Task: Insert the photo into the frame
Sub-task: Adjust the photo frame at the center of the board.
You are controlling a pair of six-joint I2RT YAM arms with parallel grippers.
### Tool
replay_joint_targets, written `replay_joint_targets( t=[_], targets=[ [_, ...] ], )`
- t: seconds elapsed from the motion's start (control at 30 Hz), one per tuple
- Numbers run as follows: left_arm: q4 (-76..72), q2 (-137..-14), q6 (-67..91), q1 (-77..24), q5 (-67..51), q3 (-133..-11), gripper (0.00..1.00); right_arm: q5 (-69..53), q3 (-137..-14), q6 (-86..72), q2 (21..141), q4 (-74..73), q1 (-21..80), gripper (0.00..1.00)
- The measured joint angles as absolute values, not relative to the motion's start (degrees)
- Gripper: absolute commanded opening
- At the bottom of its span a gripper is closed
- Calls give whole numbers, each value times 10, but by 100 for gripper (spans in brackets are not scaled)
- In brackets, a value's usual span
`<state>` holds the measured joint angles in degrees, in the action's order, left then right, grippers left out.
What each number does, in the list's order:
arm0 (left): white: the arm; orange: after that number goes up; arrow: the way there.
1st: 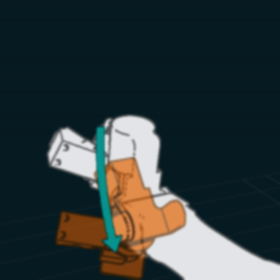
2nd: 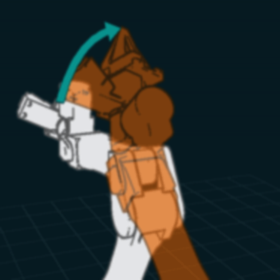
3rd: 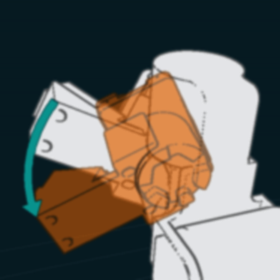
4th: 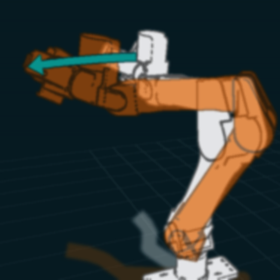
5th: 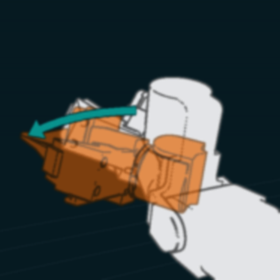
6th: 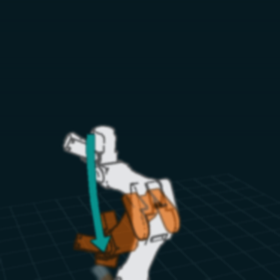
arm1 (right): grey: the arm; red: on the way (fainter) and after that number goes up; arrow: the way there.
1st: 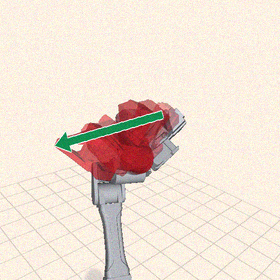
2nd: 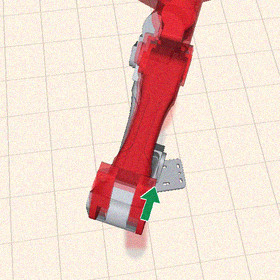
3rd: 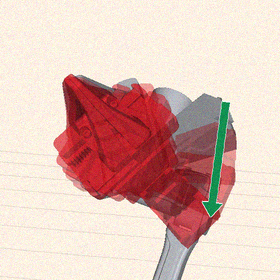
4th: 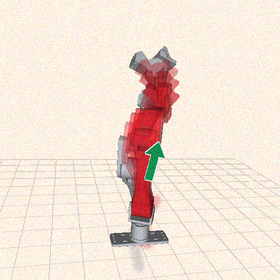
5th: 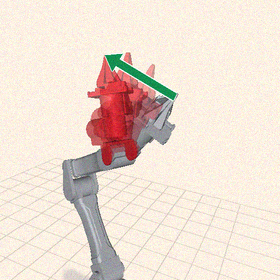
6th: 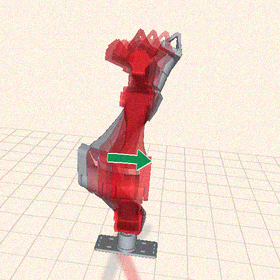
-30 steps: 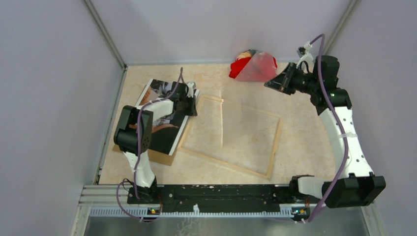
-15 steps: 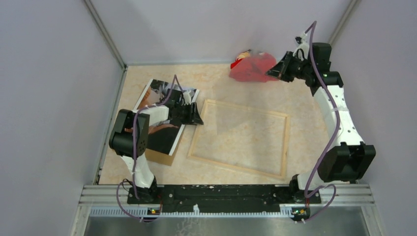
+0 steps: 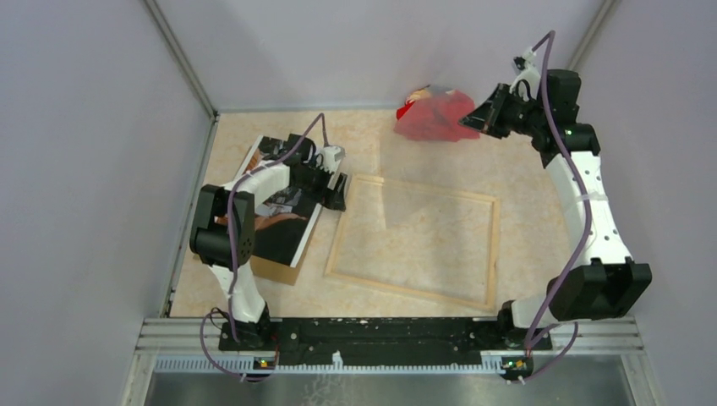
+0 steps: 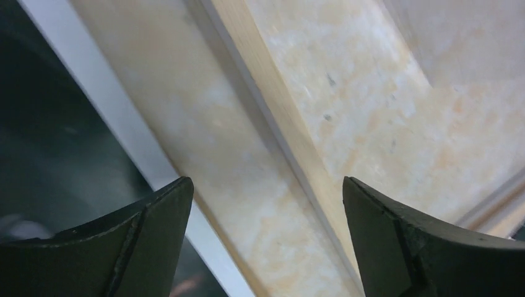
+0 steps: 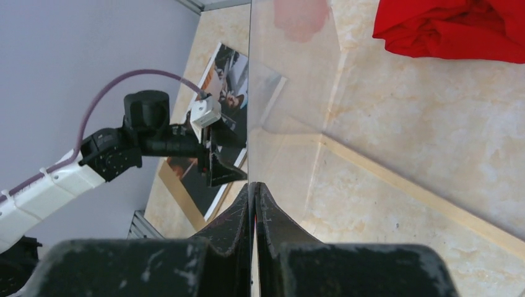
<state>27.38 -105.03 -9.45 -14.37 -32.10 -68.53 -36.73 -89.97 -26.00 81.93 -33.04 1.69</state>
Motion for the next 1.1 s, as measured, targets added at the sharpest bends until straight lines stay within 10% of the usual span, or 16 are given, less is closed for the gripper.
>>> replay_joint_targets(
  t=[0.6, 1.1],
  targets=[
    [422, -1344, -429, -218, -340, -1134, 98, -345, -821, -261, 658, -387, 6, 0],
    [420, -1363, -431, -243, -263, -1150, 57, -346, -802, -260, 629, -399, 6, 0]
  ],
)
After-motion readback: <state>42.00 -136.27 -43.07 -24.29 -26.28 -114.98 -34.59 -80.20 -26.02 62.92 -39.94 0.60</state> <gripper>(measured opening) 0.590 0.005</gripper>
